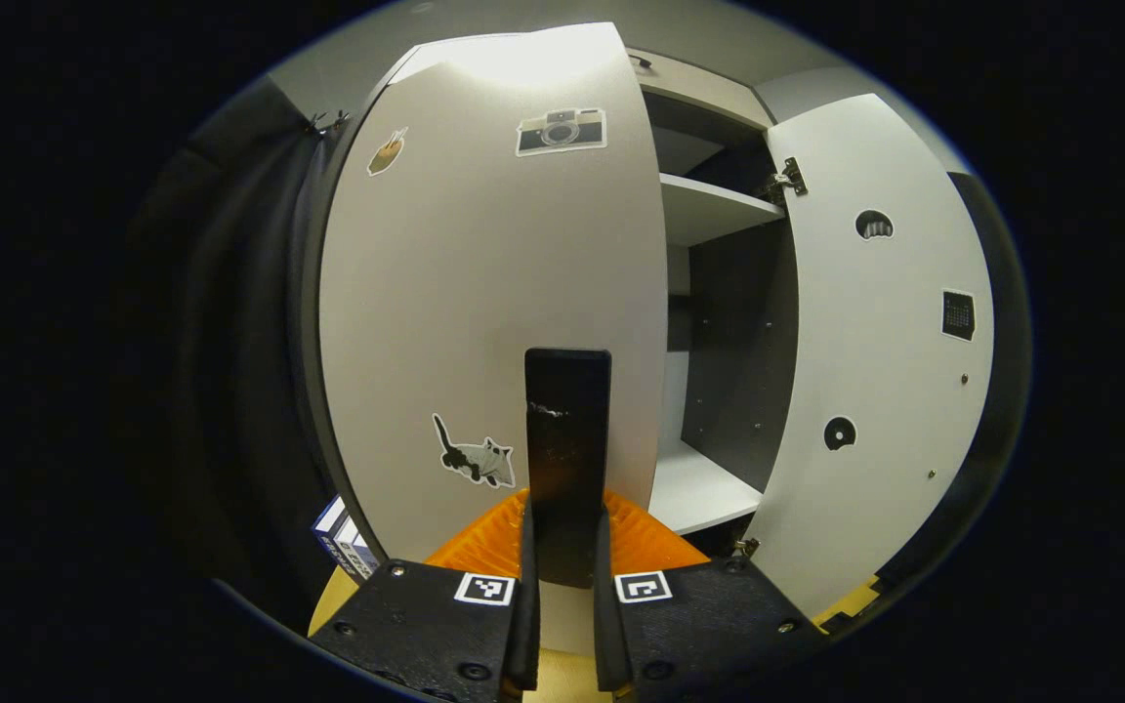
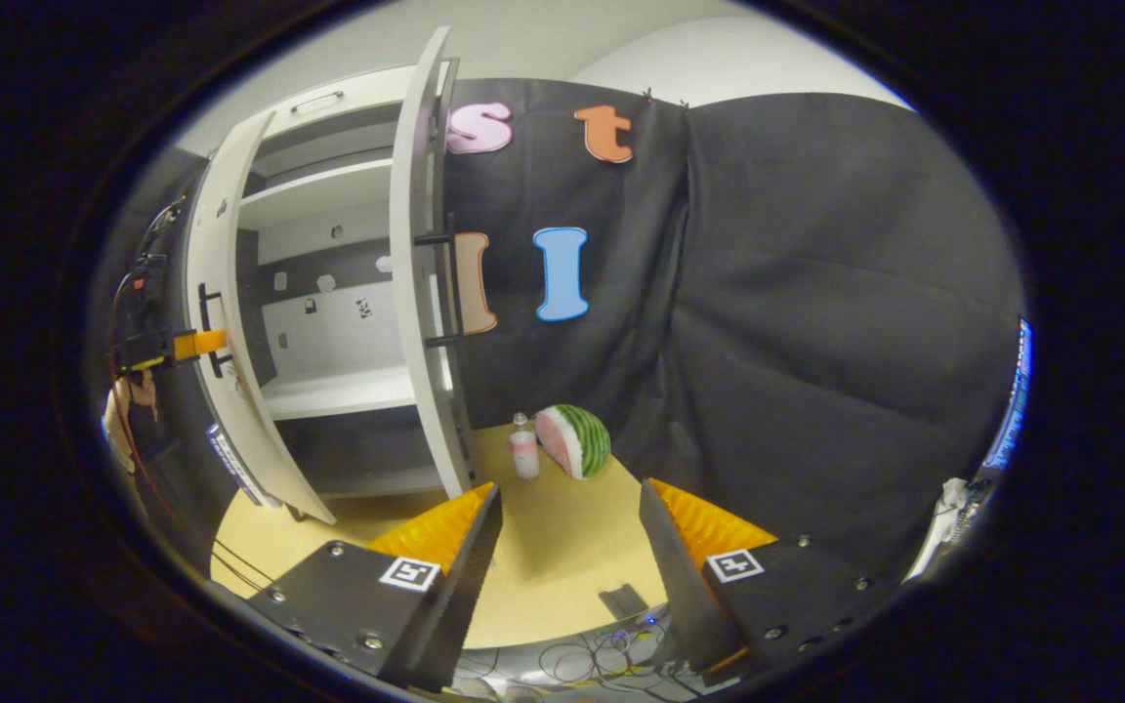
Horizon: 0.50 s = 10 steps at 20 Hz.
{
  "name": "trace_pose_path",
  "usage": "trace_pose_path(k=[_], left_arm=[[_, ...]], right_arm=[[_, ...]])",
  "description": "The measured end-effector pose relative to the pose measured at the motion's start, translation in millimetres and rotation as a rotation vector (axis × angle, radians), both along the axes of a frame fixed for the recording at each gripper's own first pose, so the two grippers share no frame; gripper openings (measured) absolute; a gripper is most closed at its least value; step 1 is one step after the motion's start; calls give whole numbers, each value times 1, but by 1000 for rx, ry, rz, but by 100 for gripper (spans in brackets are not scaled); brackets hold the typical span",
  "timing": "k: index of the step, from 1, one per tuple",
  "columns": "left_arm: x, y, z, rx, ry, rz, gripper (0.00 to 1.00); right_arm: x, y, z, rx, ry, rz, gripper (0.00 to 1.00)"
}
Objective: Open the right door of the double-door shoe cabinet with the right hand, and open the left door with the left hand.
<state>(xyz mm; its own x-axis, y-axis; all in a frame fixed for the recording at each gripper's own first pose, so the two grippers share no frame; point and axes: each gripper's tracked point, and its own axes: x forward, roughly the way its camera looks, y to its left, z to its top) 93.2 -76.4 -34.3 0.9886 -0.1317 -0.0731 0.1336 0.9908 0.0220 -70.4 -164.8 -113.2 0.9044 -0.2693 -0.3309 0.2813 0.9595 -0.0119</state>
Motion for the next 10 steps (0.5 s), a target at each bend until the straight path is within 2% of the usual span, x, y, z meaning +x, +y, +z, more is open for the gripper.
trace_pose_path(k=[10], left_arm=[[-12,10,-3,-4,2,5,23]], right_arm=[[14,21,-1,19,6,101,84]])
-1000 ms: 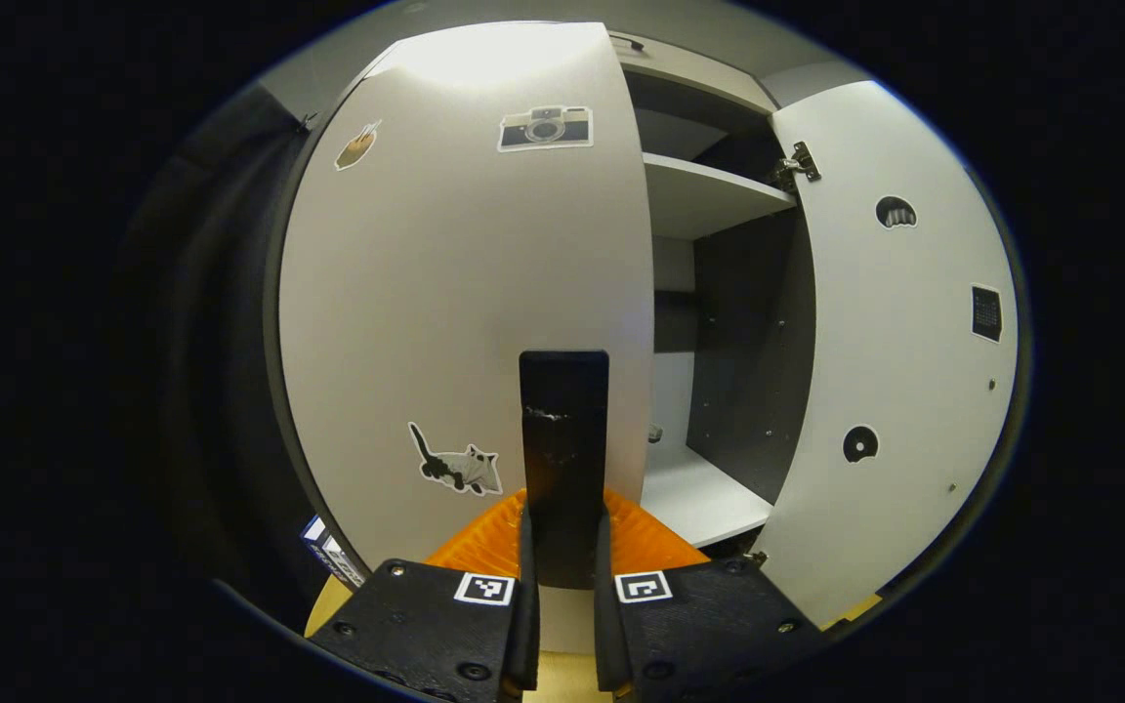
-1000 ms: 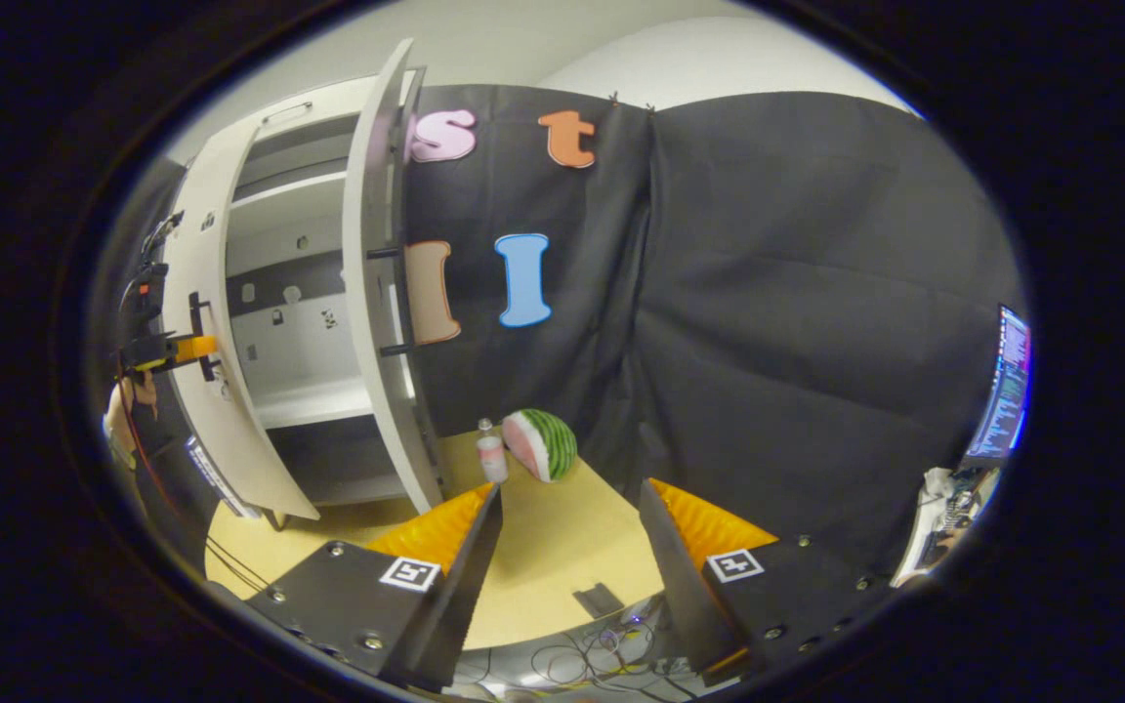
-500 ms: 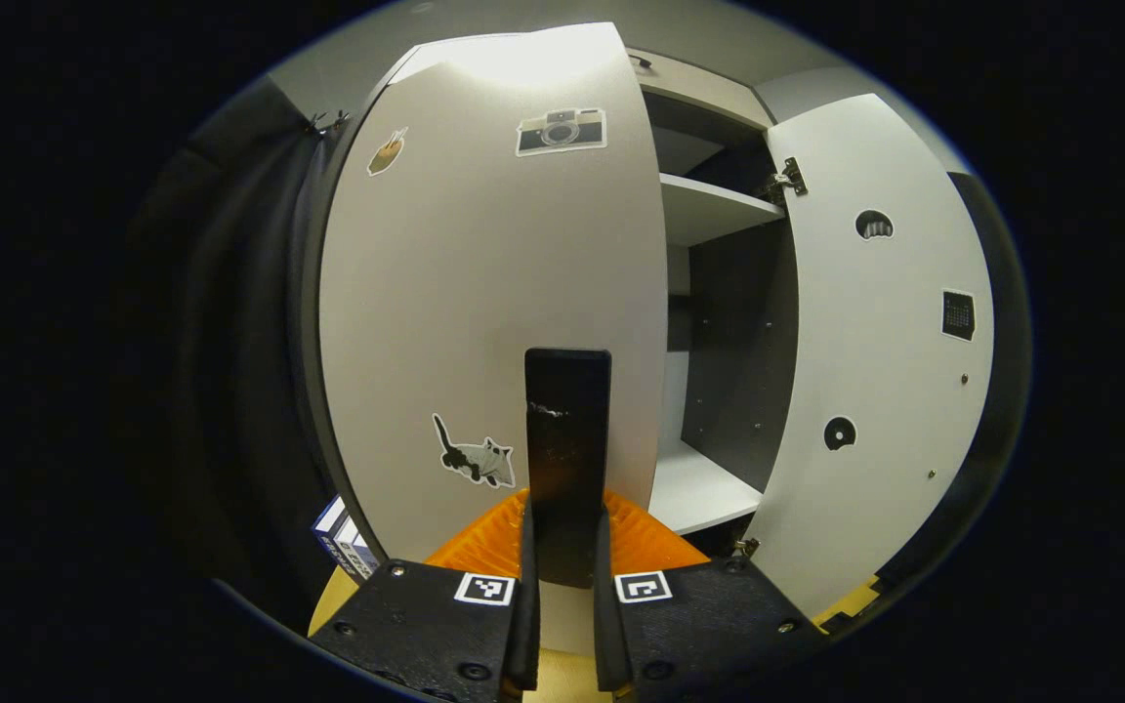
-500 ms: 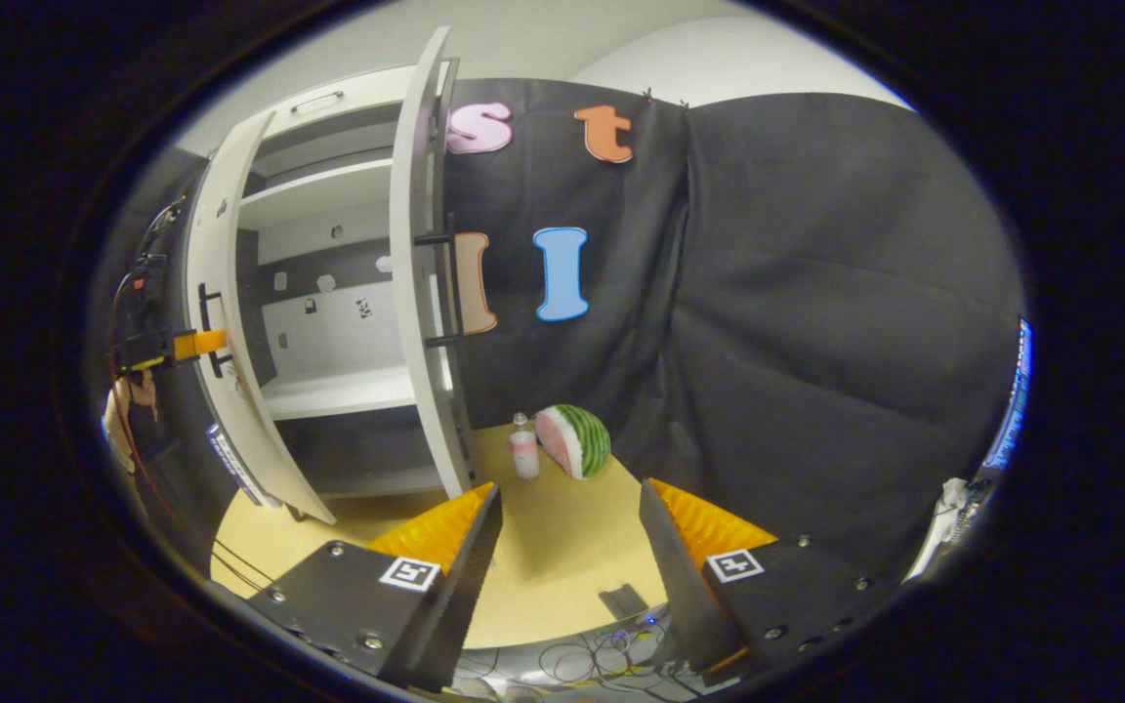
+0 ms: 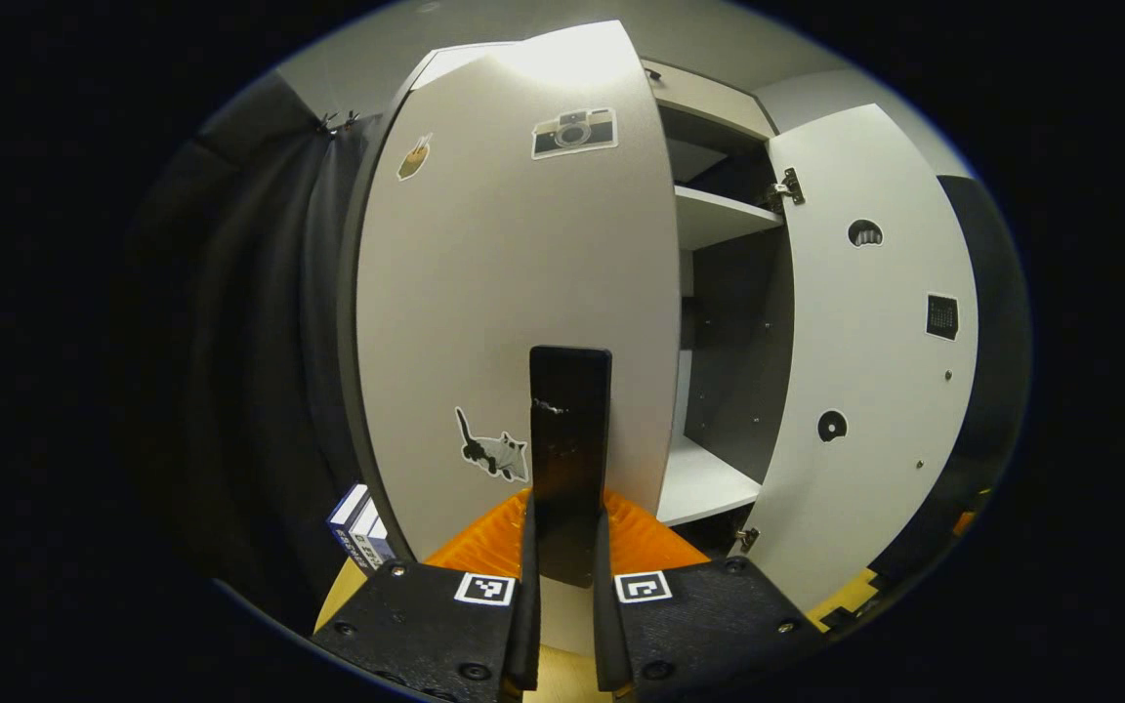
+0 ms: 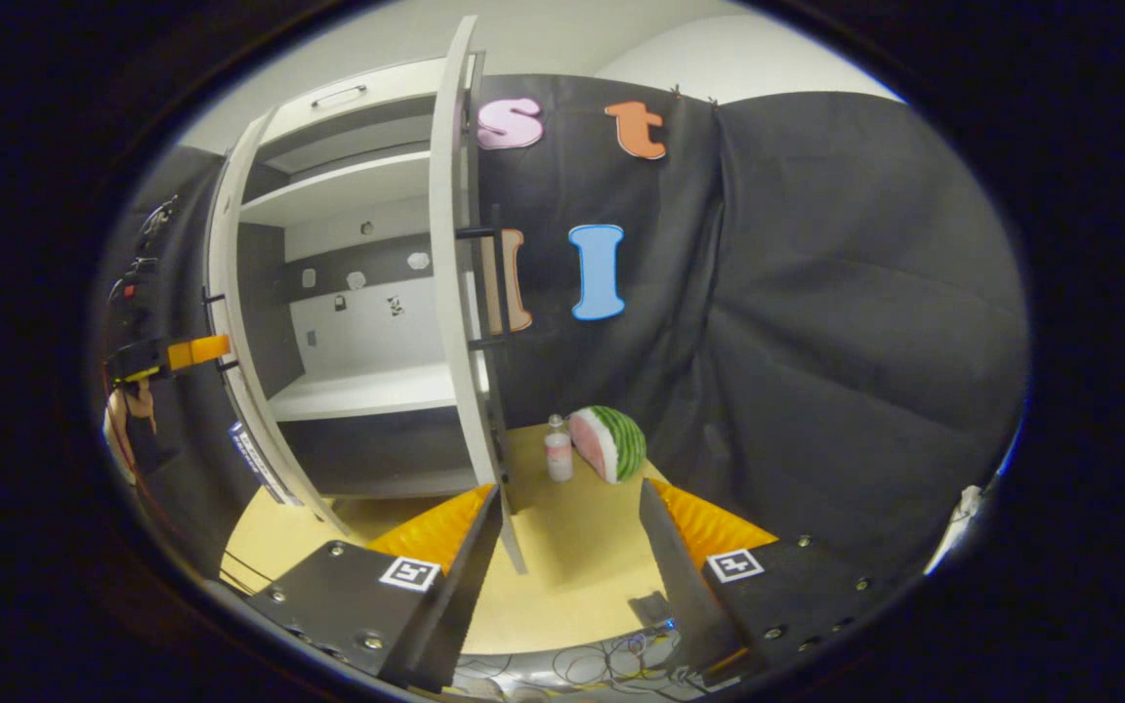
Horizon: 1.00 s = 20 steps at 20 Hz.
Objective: Open the right door of the double-door shoe cabinet with the right hand, and open the left door with the left hand.
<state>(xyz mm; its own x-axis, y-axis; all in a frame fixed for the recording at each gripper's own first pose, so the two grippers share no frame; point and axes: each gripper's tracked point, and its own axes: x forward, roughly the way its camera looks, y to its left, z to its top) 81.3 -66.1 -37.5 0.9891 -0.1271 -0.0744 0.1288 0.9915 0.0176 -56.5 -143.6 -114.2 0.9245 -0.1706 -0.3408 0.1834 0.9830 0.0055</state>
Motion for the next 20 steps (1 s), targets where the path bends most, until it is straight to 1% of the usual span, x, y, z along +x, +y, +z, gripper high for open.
trace_pose_path(k=[6,11,12,17,18,19,20], left_arm=[[-8,9,0,-2,2,23,23],[-13,20,0,-2,5,62,23],[-14,22,0,-3,6,68,19],[-19,29,-1,-3,20,96,18],[-20,31,-1,0,21,103,16],[-21,34,-1,8,24,110,16],[-23,38,-1,12,28,121,16]], right_arm=[[5,14,-2,6,13,65,84],[4,26,-5,12,32,119,84],[3,28,-5,12,36,130,84],[2,33,-7,5,50,168,84],[2,35,-7,8,52,173,88],[2,36,-8,13,55,177,84],[2,38,-9,20,60,181,84]])
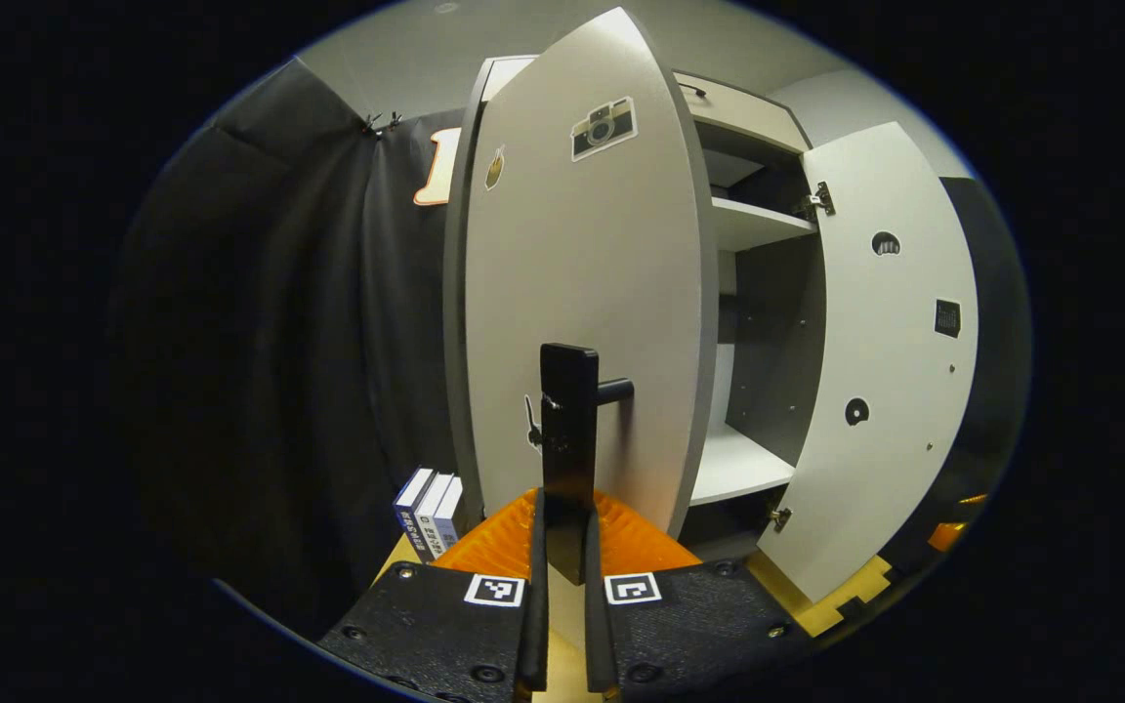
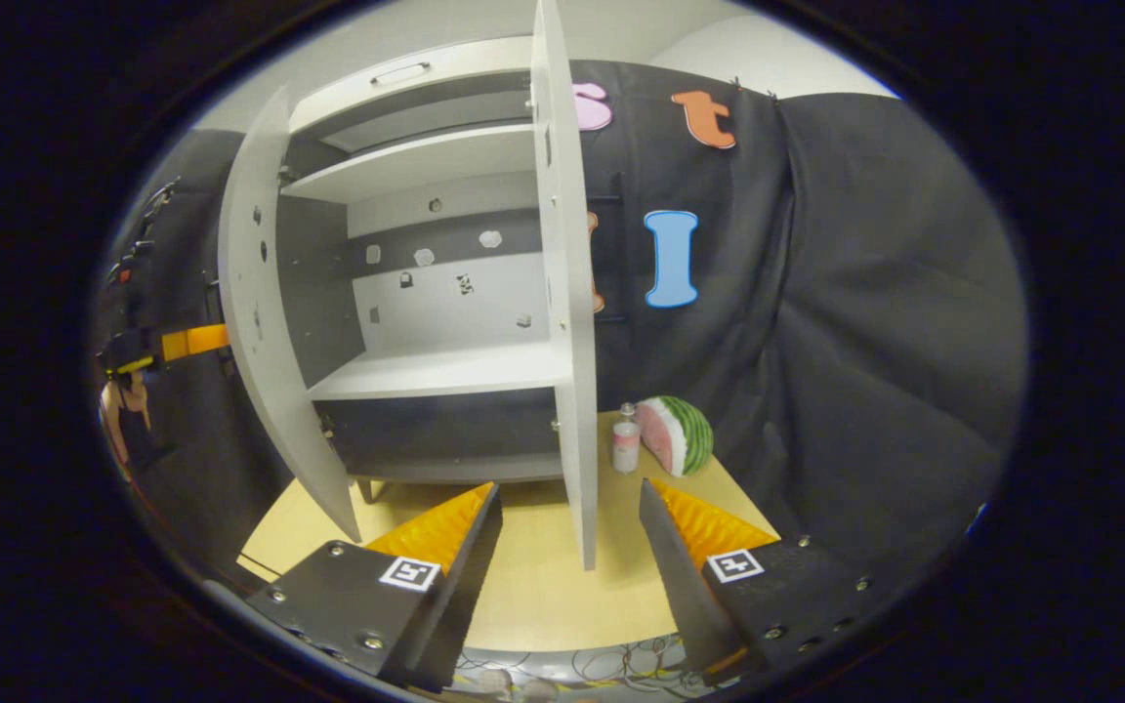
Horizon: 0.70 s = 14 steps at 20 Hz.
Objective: Open the right door of the double-door shoe cabinet with the right hand, and open the left door with the left hand.
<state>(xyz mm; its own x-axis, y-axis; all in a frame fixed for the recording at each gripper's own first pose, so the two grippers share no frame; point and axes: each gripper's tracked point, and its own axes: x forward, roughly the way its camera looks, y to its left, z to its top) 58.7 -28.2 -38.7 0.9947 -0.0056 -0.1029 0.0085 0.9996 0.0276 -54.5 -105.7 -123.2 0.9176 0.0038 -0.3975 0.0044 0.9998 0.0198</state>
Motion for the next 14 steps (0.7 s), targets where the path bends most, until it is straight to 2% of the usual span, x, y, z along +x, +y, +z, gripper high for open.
trace_pose_path(k=[11,14], left_arm=[[-11,35,0,15,8,132,0],[-14,43,-1,21,15,156,1]], right_arm=[[6,24,-1,55,3,75,84],[7,30,-3,69,12,94,84]])
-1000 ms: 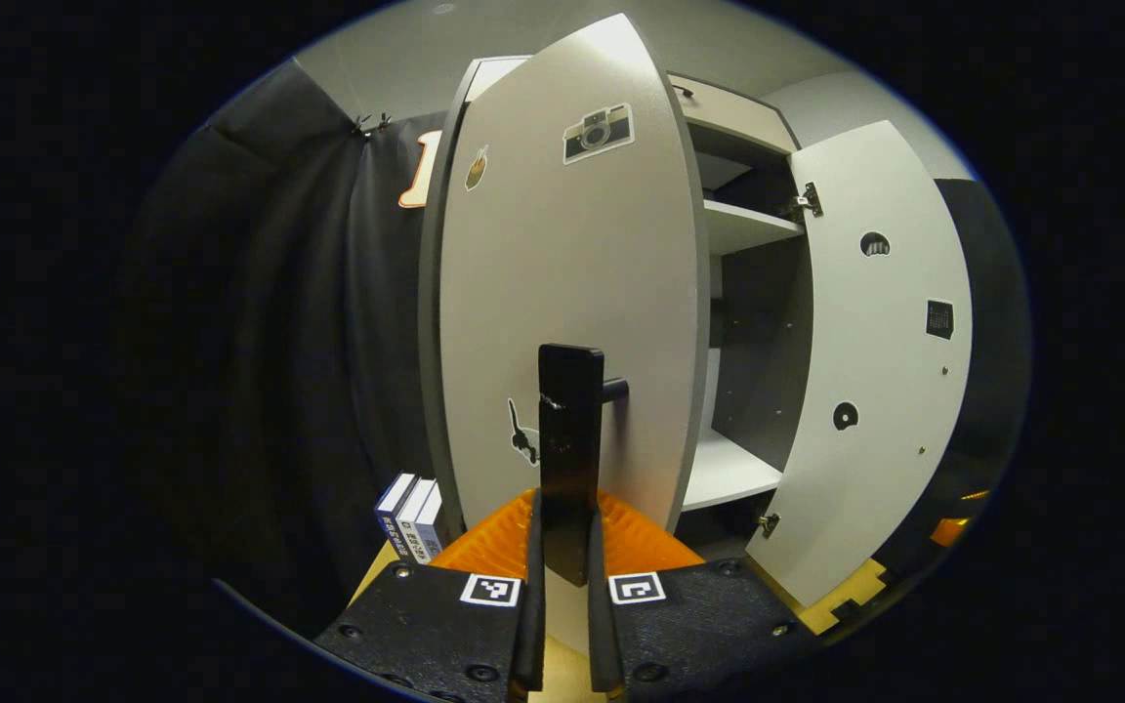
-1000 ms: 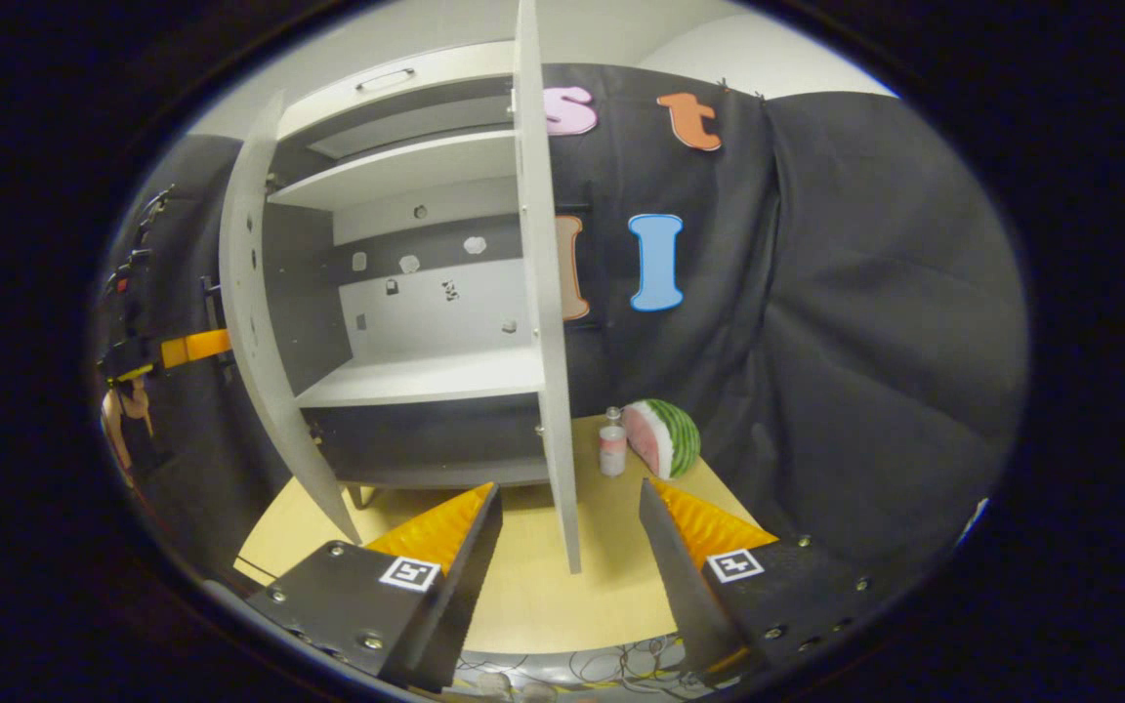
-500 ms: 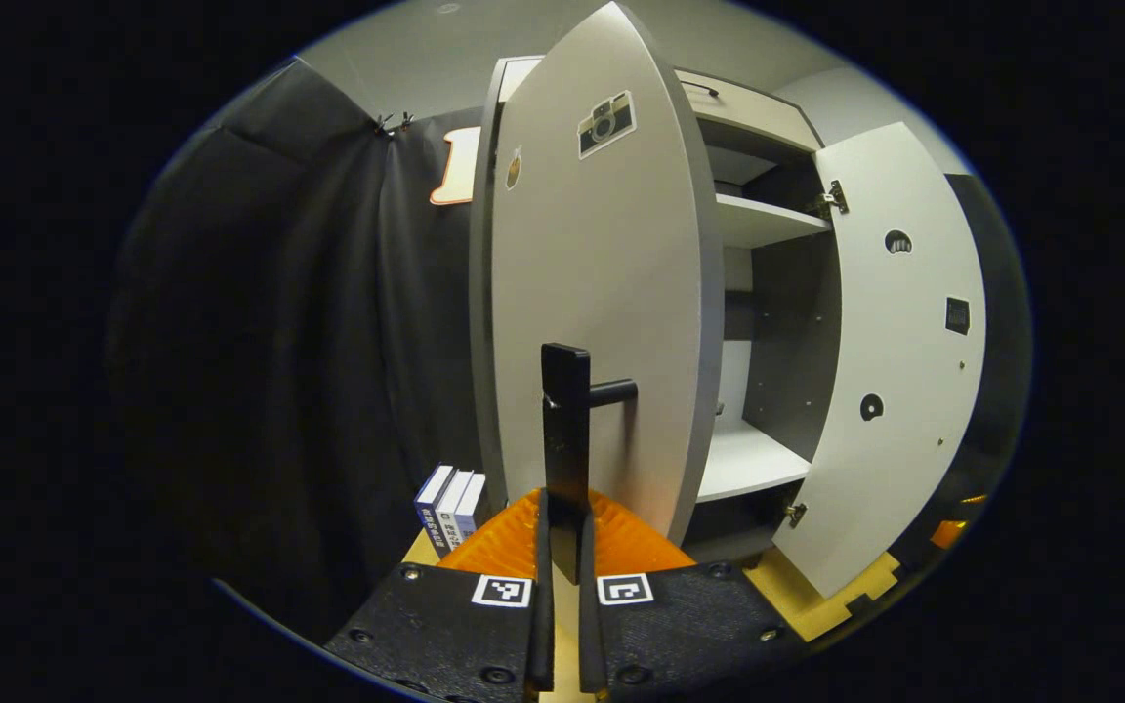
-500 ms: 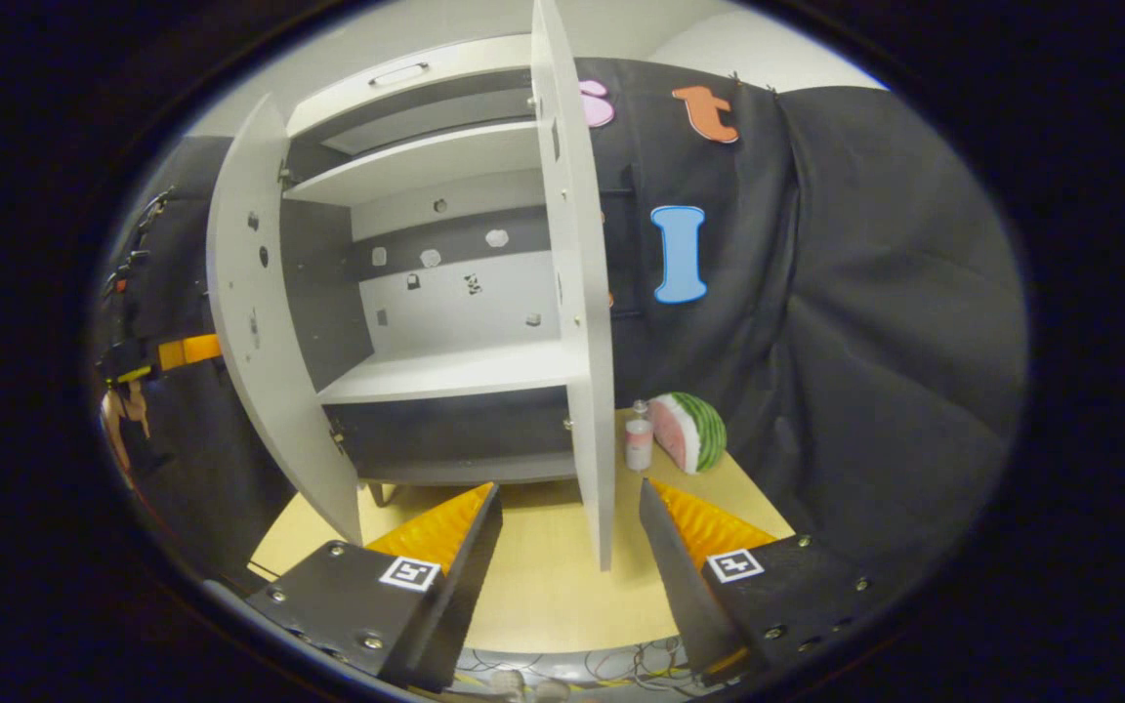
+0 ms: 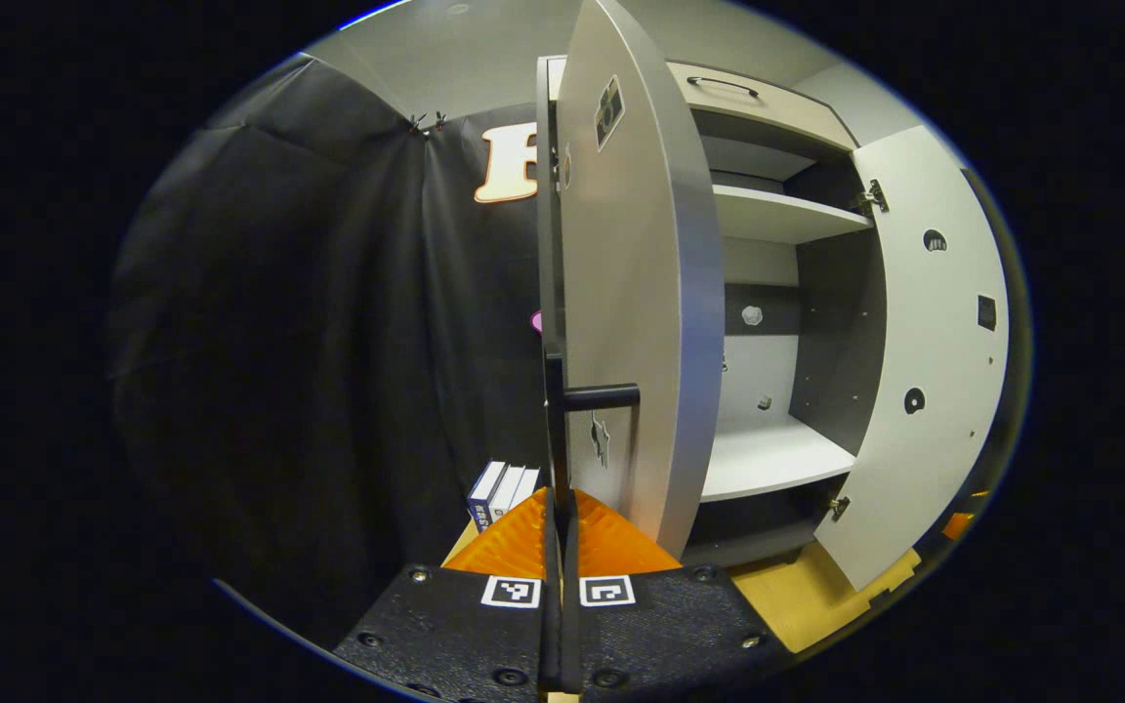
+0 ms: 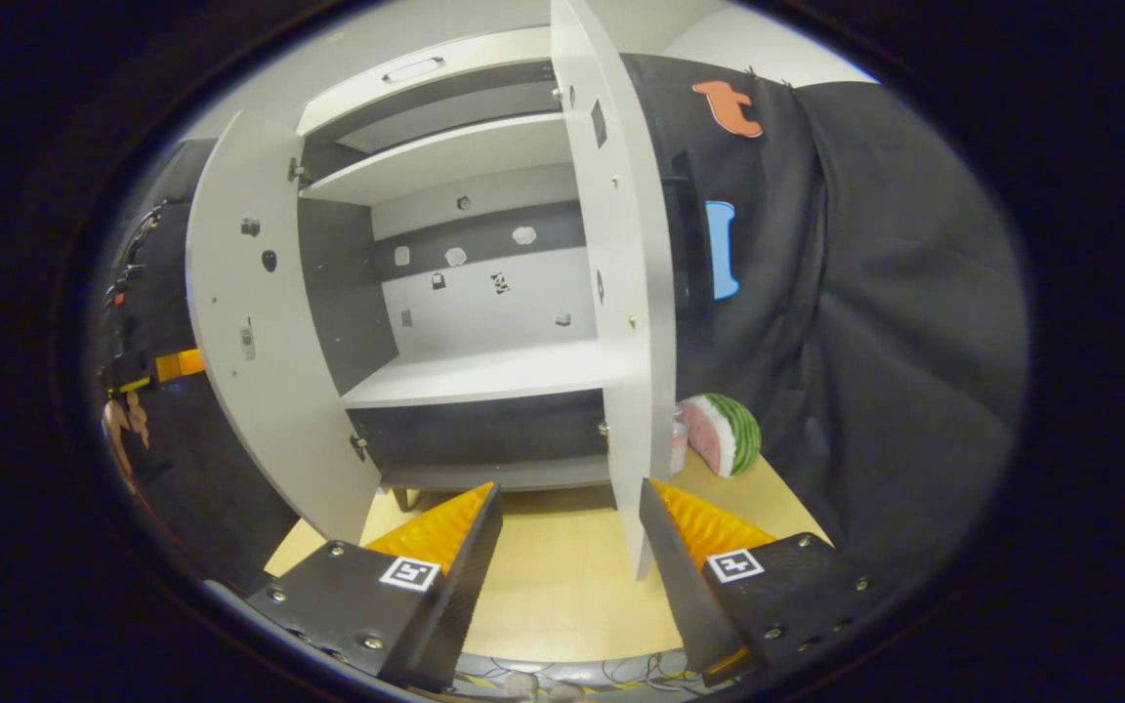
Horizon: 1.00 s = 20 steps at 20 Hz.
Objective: Open the right door of the double-door shoe cabinet with the right hand, and open the left door with the left hand.
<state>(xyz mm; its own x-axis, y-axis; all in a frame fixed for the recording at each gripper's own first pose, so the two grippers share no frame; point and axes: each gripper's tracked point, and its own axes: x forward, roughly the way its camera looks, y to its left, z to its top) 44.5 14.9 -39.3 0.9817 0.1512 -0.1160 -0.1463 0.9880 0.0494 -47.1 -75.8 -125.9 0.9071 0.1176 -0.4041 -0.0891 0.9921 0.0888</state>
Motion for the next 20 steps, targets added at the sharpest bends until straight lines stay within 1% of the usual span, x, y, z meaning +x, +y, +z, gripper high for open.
trace_pose_path(k=[4,7,9,10,20], left_arm=[[0,5,-1,1,2,10,1],[0,7,1,-2,-7,-4,0],[2,7,1,-7,-17,-14,3],[2,7,1,-10,-20,-18,1],[2,9,3,-19,-31,-80,1]], right_arm=[[5,7,1,23,2,17,84],[9,13,0,43,3,28,84],[11,17,0,61,5,32,84],[11,19,0,70,7,34,84],[16,31,-3,96,14,67,84]])
